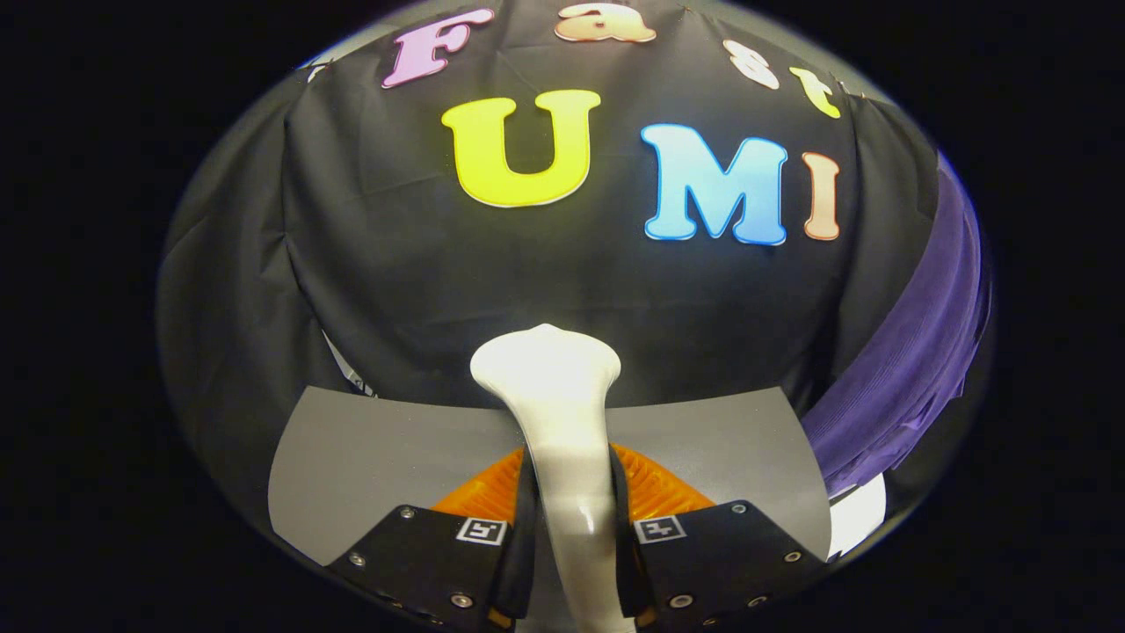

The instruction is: Iron the clothes twice with a garment steamer, once on the left side and once on the right side.

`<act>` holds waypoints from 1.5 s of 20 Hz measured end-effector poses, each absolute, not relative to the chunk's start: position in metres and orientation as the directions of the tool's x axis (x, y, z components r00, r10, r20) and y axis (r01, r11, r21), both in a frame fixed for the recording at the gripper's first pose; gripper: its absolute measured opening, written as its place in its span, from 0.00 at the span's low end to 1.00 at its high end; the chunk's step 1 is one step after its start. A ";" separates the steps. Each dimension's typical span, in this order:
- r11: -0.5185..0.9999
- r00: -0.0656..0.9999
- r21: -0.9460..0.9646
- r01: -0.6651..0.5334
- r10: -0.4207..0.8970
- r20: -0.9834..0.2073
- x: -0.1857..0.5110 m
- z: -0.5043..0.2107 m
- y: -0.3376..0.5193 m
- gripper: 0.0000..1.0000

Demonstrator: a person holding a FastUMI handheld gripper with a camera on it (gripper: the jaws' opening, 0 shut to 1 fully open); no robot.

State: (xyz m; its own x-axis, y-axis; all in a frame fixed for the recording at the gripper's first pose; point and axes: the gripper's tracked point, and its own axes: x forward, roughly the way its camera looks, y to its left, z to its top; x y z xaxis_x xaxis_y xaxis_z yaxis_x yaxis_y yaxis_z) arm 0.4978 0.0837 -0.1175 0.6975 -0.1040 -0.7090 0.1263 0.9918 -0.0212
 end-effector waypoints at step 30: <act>0.981 0.979 0.023 0.195 -0.193 -0.066 0.226 0.067 -0.021 0.34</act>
State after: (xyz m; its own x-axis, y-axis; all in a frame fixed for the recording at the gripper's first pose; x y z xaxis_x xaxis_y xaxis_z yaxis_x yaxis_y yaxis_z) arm 0.2256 -0.0215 0.0674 0.9790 -0.1928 -0.0658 0.1946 0.9806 0.0232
